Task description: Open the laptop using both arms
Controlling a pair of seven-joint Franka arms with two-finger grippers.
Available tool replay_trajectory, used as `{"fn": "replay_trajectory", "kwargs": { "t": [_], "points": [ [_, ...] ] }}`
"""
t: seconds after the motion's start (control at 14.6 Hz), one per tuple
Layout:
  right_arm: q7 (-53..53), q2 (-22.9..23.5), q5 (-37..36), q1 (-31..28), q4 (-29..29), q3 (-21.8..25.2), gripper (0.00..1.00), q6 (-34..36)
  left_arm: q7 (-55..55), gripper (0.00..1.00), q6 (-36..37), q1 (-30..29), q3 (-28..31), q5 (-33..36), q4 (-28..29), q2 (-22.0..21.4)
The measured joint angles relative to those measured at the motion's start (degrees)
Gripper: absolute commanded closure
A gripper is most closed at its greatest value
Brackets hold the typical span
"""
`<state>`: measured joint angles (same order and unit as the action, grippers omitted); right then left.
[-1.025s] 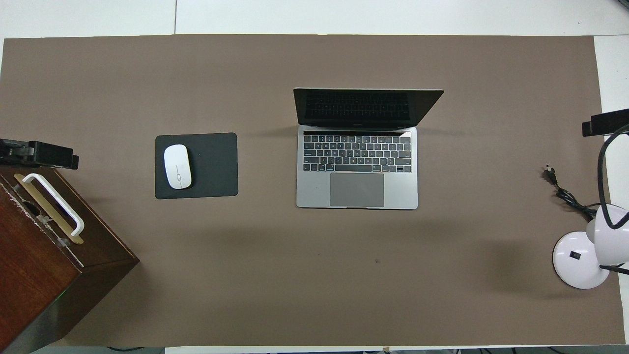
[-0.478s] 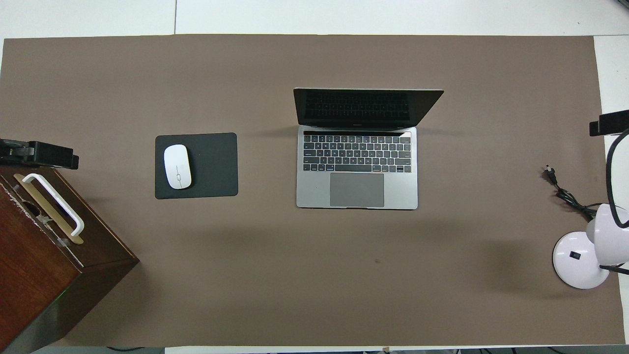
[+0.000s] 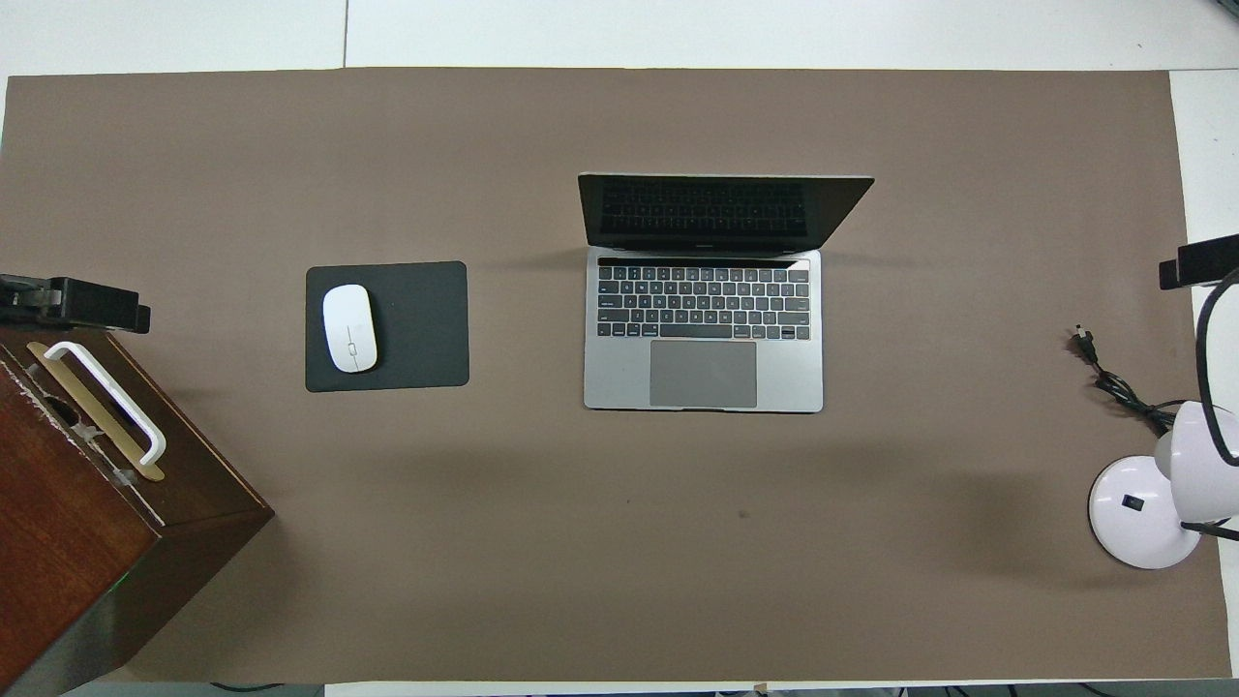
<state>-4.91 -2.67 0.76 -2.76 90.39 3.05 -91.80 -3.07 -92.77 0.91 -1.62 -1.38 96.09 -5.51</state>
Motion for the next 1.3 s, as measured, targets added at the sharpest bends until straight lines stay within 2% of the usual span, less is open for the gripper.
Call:
{"fn": "replay_trajectory", "kwargs": {
  "t": [1.3],
  "points": [
    [0.0,-0.4,0.0,0.0,0.0,0.2,0.0,2.0,0.0,0.0,0.1,0.0,0.3,0.0,0.4,0.0]
  ]
}}
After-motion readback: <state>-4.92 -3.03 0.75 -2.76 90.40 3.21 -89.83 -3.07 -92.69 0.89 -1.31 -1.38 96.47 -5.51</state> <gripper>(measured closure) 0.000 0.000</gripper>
